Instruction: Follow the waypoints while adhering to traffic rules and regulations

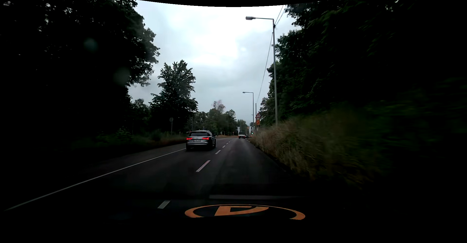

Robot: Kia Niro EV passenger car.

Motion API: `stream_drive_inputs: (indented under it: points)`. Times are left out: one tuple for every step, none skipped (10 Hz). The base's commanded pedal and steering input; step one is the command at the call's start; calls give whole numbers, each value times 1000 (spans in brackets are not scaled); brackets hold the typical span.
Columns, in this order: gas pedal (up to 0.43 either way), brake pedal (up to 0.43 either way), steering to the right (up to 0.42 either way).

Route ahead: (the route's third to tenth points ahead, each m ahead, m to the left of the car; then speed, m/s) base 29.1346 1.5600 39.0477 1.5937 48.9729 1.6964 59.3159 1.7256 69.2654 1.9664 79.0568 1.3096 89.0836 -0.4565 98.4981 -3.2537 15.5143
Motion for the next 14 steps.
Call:
stream_drive_inputs:
  points:
    - [0, 0, -1]
    - [0, 0, -1]
    - [0, 0, -1]
    - [0, 0, -1]
    - [0, 0, -2]
    - [0, 0, -4]
    - [0, 0, -3]
    - [0, 0, -4]
    - [0, 0, -4]
    - [0, 24, -4]
    - [0, 91, -4]
    - [0, 110, -4]
    - [0, 140, -5]
    - [0, 171, -8]
